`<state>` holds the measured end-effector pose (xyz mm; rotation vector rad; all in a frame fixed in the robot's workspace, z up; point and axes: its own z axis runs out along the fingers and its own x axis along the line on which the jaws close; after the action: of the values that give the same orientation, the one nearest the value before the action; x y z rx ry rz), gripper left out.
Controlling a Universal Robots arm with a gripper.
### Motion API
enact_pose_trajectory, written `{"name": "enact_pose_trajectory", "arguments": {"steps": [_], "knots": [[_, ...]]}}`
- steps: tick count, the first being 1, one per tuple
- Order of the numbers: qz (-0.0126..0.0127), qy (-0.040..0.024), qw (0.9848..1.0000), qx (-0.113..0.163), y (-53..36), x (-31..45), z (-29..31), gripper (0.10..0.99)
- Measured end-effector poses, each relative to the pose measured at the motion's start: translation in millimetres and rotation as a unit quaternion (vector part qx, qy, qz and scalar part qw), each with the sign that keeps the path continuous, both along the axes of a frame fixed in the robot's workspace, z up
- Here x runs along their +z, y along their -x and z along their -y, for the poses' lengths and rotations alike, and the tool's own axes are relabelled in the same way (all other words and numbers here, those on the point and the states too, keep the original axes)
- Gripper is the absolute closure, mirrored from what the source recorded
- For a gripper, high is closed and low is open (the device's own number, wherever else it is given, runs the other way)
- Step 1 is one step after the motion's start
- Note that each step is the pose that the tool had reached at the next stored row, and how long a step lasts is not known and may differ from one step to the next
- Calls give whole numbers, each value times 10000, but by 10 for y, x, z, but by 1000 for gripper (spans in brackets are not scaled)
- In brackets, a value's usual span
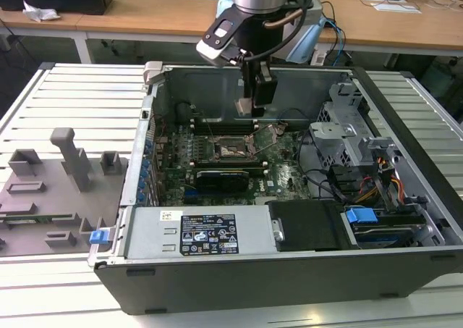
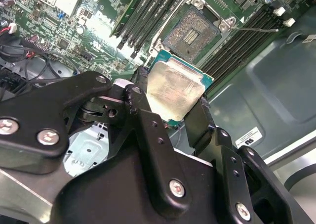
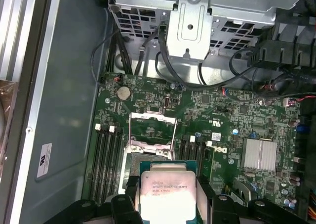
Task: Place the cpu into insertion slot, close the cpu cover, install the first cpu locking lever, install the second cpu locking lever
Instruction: 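Place the cpu into insertion slot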
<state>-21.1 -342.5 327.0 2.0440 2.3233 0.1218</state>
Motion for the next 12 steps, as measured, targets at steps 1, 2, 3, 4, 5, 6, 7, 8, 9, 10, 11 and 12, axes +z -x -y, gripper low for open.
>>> {"name": "enact_pose_trajectory", "arguments": {"steps": [1,2,3,4,5,6,7,8,9,10,11,12], "knots": [[0,0,10000,0,0,-4,0,549],[0,0,10000,-1,0,-10,0,549],[0,0,10000,-3,0,-15,0,549],[0,0,10000,-9,0,-22,0,549],[0,0,10000,-18,0,-26,0,549],[0,0,10000,-28,0,-31,0,549],[0,0,10000,-44,0,-41,0,549],[0,0,10000,-55,0,-46,0,549],[0,0,10000,-72,1,-61,0,549],[0,0,10000,-82,1,-74,0,549],[0,0,10000,-91,3,-83,0,549],[0,0,10000,-98,4,-90,0,549]]}}
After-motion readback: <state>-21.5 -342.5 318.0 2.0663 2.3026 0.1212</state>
